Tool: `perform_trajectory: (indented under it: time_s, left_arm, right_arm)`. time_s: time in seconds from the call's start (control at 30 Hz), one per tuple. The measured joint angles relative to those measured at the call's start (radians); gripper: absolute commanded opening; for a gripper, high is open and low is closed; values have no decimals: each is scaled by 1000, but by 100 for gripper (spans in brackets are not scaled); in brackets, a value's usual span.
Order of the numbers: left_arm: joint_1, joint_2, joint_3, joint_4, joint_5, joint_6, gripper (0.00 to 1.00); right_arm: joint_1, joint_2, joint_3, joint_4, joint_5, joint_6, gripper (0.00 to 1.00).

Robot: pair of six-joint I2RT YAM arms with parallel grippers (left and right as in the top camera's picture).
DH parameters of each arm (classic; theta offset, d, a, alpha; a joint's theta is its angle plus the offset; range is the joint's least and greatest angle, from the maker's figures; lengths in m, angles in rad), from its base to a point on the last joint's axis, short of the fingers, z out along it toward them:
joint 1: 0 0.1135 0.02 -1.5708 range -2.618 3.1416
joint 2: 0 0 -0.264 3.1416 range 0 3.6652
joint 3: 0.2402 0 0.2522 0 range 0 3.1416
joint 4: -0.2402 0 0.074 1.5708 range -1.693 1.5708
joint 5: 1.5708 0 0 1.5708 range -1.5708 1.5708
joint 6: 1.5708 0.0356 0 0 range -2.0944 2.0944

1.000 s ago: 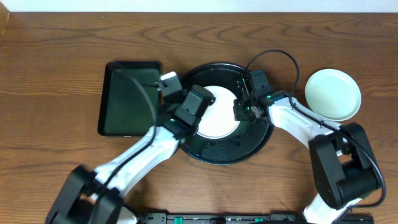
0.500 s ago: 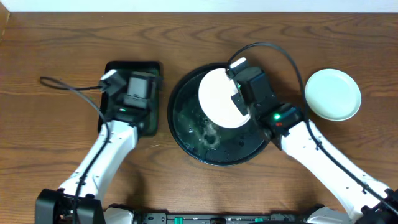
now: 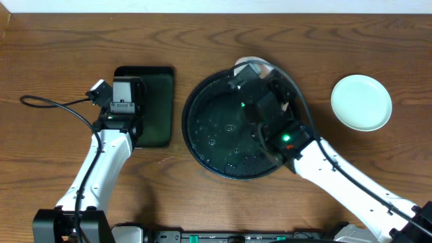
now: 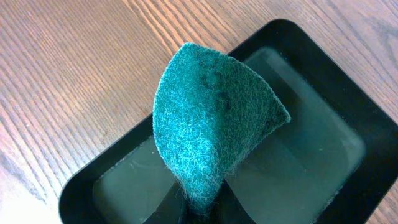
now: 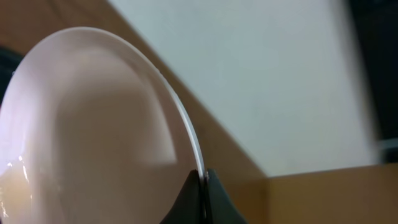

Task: Clean dirty plates on tray and stack at the side

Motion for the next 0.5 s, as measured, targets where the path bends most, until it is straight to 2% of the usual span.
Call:
perform_trajectory:
  time_s: [0.3, 0.5]
  left_arm:
    - [0, 0, -1, 1, 20, 0, 8]
    - [0, 0, -1, 1, 20, 0, 8]
  right_arm:
    - [100, 0, 0, 200, 164, -349, 1]
    - [121, 0, 0, 253, 229, -459, 1]
